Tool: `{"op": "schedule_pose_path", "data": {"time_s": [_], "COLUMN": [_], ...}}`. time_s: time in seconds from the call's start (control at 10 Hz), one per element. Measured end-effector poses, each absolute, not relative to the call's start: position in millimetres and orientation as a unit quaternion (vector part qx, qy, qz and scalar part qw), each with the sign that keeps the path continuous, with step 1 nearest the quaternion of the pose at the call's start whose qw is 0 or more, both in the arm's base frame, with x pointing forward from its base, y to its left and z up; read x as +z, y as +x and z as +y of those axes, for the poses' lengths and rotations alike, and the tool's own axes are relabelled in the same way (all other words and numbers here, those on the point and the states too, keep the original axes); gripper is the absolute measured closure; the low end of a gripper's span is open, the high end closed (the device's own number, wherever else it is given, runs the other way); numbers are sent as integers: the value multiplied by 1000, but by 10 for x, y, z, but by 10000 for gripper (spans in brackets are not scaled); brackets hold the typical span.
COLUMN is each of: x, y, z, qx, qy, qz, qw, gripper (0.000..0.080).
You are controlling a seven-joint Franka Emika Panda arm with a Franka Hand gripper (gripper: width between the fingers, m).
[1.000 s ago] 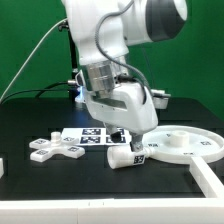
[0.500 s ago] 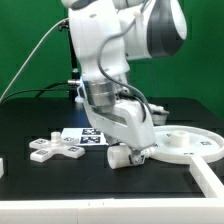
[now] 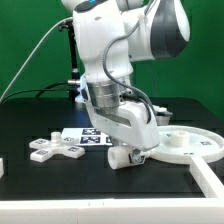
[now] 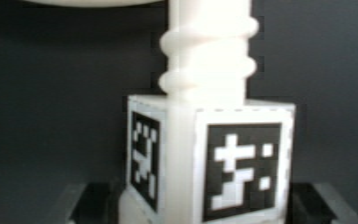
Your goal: Assemble round table
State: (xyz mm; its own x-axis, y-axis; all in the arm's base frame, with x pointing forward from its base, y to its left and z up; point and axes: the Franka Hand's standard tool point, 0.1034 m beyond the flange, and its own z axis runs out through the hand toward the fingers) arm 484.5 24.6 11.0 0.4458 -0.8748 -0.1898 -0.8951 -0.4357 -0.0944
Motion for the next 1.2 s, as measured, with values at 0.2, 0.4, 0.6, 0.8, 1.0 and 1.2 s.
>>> {"op": "schedule_pose_path", "data": {"time_s": [0.2, 0.4, 0.6, 0.8, 1.0, 1.2], "x": [116, 240, 402, 400, 397, 385], "y": [4820, 4674, 4544, 4521, 4519, 4416], "z": [229, 87, 90, 111, 111, -14], "qx": [55, 58, 55, 55, 55, 56], "qy": [-862, -897, -921, -923, -923, -958], "qz": [496, 428, 374, 369, 369, 266], "qw": [90, 95, 94, 92, 92, 94], "gripper": [393, 393, 392, 391, 390, 390]}}
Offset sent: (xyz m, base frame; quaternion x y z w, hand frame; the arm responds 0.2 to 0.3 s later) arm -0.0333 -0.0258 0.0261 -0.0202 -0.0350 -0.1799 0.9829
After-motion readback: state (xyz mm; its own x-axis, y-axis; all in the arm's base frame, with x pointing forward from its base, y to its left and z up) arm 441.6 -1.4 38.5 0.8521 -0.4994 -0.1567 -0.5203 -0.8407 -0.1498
